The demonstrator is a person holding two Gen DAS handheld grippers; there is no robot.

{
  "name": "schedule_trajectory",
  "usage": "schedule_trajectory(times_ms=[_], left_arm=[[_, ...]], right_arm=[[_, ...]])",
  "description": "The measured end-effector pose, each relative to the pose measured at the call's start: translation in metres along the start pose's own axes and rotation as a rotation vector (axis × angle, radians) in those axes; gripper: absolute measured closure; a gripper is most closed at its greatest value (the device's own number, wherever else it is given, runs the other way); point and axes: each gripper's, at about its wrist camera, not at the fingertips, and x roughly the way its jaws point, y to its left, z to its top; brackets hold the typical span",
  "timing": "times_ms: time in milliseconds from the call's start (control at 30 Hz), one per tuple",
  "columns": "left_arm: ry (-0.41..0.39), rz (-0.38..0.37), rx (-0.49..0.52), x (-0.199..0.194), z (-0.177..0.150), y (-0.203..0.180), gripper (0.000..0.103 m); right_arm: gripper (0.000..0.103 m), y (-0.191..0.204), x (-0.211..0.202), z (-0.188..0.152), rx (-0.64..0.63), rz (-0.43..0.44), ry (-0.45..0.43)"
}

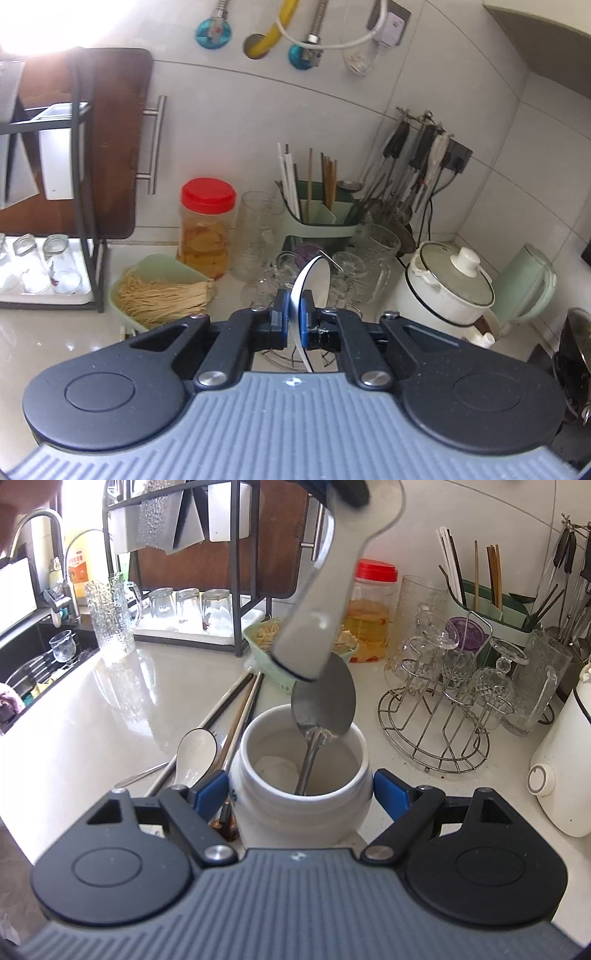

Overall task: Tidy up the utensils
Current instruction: 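Lower the white ceramic spoon handle-first into the white mug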

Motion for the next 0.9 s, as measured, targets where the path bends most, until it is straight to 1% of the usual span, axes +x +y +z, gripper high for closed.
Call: schedule_trajectory(times_ms=[133, 267, 333, 433, 533, 633, 833, 900], left_arm=[[0.022, -0.024, 0.003, 0.011, -0.004, -0.005, 0.096], [-0.012, 0.011, 0.094, 0.018, -0.012, -0.015, 0.096], [-0.009, -0.001, 0.096, 0.021, -0.016, -0.014, 0.096], [-0.005, 0.009, 0.134, 0.026, -0.027, -0.014, 0.096], [-0.002, 0.004, 0.141, 0.031, -0.038, -0.011, 0.096], [0.009, 0.021, 0.155, 0.036, -0.046, -0.009, 0.096], [-0.014, 0.024, 0.205, 0.038, -0.056, -0.013, 0.096], [-0.02, 0.036, 0.232, 0.037, -0.059, -0.016, 0.096]], right_arm=[[0.016, 0.0, 0.0, -0.001, 0.001, -0.002, -0.004], [0.016, 0.0, -0.001, -0.002, 0.001, 0.0, -0.011], [0.016, 0.0, -0.001, -0.002, 0.001, 0.001, -0.014], [0.016, 0.0, -0.001, -0.003, 0.003, 0.001, -0.018], [0.016, 0.001, -0.001, -0.003, 0.003, 0.0, -0.02], [0.016, 0.001, -0.002, -0.004, 0.003, 0.0, -0.024], [0.016, 0.001, -0.002, -0.004, 0.006, 0.0, -0.03], [0.016, 0.001, -0.002, -0.004, 0.006, 0.001, -0.031]])
